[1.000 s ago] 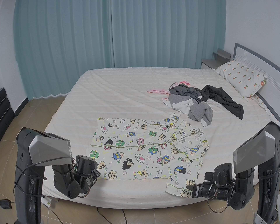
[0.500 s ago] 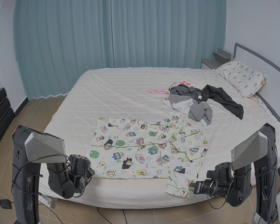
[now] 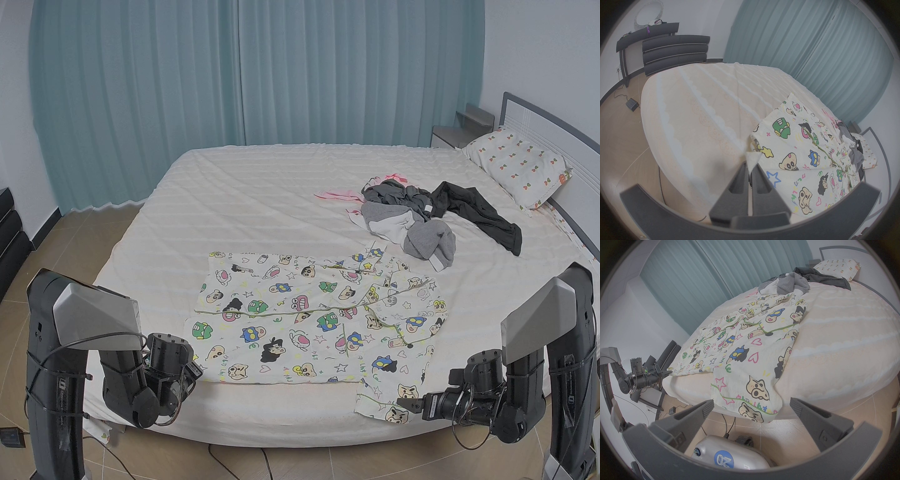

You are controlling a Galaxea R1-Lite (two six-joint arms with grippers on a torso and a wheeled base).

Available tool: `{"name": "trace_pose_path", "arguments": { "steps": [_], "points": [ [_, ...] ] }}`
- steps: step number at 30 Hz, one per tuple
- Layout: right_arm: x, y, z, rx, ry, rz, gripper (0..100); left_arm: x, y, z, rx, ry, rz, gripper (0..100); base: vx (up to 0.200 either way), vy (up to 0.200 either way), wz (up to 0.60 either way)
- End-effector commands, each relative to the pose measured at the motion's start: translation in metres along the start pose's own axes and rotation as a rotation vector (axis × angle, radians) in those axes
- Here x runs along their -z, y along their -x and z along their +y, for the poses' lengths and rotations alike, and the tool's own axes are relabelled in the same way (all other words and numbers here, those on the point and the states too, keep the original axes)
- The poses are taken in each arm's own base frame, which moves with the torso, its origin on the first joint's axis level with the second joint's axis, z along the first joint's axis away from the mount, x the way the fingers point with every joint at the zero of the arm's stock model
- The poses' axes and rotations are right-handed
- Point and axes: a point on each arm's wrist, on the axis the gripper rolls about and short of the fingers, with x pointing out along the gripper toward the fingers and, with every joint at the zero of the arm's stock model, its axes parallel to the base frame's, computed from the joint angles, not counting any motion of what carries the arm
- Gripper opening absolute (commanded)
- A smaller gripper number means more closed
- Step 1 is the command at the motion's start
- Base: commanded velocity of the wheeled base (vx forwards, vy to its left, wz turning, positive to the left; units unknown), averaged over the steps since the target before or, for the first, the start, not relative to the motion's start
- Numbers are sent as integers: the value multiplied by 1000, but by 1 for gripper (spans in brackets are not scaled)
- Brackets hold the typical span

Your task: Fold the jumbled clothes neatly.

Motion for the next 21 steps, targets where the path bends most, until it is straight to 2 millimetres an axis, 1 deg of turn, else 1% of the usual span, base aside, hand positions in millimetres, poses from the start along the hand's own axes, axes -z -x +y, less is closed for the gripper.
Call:
{"name": "trace_pose_path", "arguments": {
  "steps": [1, 5, 7, 8, 13, 18, 21],
  "points": [
    [0, -5, 3, -23, 14, -4, 100, 0, 0, 0, 0, 0, 0, 0, 0, 0, 0],
    [-3, -16, 8, -41, 43, -16, 100, 1, 0, 0, 1, -2, 3, 0, 0, 0, 0],
    [-6, -25, 8, -33, 43, -6, 100, 1, 1, 1, -1, -3, 6, 0, 0, 0, 0],
    [-6, -25, 8, -33, 43, -6, 100, 1, 1, 1, -1, -3, 6, 0, 0, 0, 0],
    [-5, -42, 6, 14, 51, -2, 100, 2, 2, 1, -1, -6, 9, 0, 0, 0, 0],
    [-11, -43, 7, 21, 50, -31, 100, 3, 2, 2, -4, -10, 13, 0, 0, 0, 0],
    [-11, -47, 8, 21, 63, -31, 100, 3, 3, 2, -2, -12, 15, 0, 0, 0, 0]
  ]
}}
